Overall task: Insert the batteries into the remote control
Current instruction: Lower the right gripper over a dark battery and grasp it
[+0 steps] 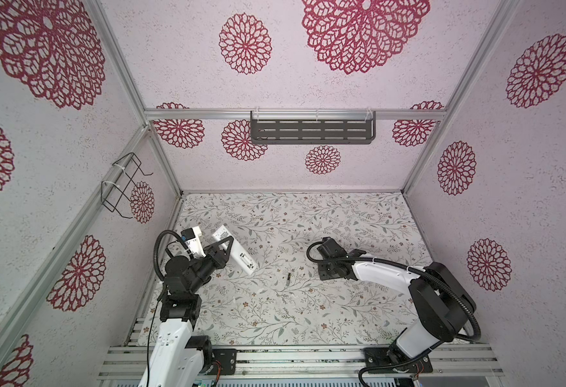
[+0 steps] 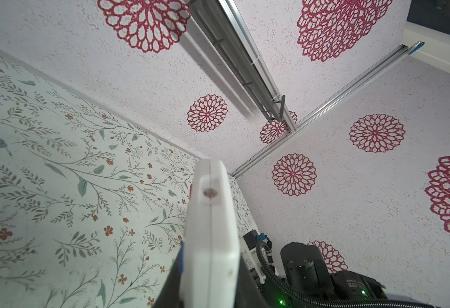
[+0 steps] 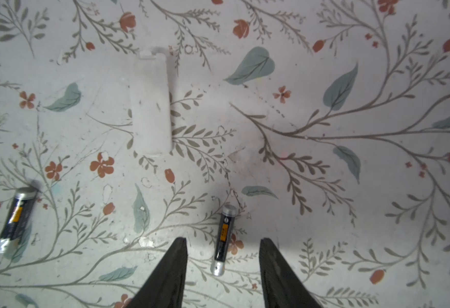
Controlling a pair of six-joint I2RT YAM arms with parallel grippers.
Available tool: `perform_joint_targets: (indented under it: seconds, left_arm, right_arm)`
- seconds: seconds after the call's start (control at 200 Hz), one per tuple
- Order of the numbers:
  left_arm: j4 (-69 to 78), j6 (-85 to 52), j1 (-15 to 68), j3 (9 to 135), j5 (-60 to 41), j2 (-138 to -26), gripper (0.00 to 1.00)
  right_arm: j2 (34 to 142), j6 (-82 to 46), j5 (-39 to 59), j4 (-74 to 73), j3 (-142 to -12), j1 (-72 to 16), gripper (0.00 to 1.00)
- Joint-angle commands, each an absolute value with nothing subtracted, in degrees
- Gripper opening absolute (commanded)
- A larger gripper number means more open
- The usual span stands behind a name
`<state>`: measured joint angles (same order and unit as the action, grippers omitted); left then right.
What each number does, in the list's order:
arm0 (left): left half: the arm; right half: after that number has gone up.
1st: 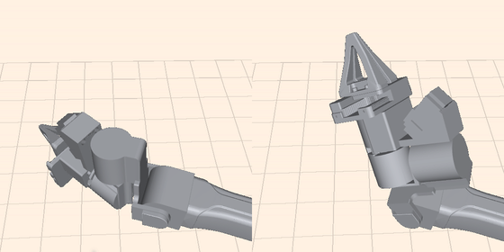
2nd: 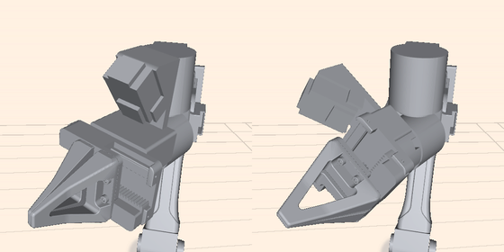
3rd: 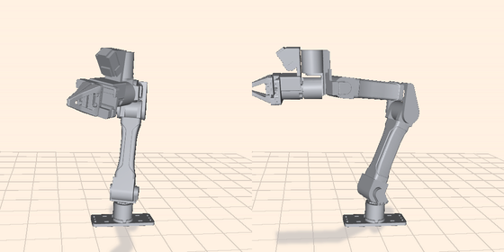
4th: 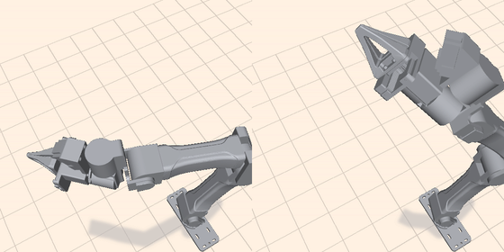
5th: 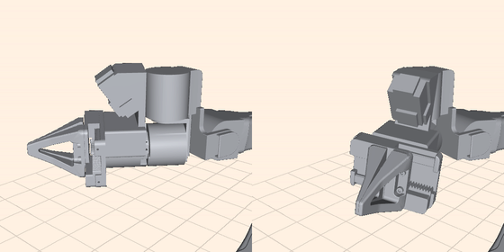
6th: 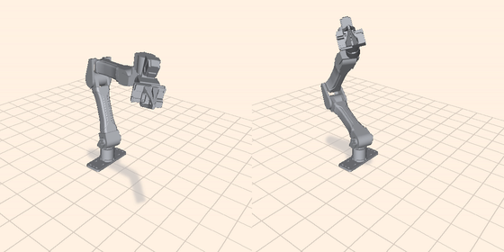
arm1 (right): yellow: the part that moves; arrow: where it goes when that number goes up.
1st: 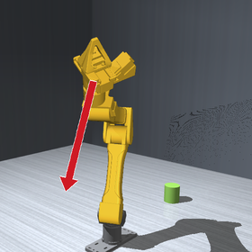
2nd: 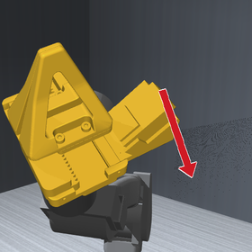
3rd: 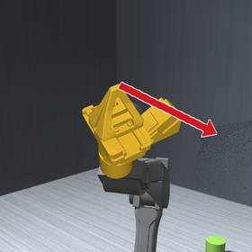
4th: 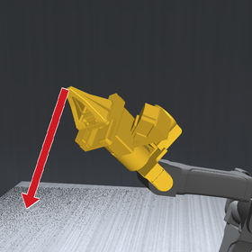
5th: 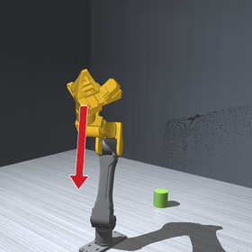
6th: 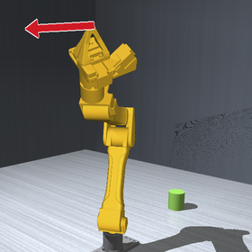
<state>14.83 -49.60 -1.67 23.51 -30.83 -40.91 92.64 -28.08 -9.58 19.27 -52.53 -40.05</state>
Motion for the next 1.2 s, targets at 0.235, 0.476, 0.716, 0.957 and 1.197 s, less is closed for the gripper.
perform_joint_targets:
  seconds: [0.235,0.476,0.716,0.957,1.197]
  left_arm:
    - [20.99,-50.32,-1.74,23.73,-32.67,-42.92,0.12]
    - [22.26,-50.89,-1.75,23.89,-33.34,-44.14,0.12]
    - [21.61,-50.81,-1.71,23.17,-32.62,-43.0,0.13]
    - [21.69,-50.7,-1.71,23.16,-32.68,-43.07,0.13]
    - [21.66,-50.8,-1.67,22.86,-32.7,-43.07,0.13]
  right_arm:
    - [93.69,-27.66,-8.42,17.93,-51.6,-39.78,0.46]
    - [93.94,-27.95,-8.27,17.14,-50.67,-39.56,0.43]
    - [93.69,-28.41,-6.88,16.35,-49.42,-39.55,0.37]
    - [93.21,-28.67,-6.15,16.22,-48.24,-39.73,0.34]
    - [92.22,-29.44,-7.36,17.65,-47.46,-40.3,0.34]
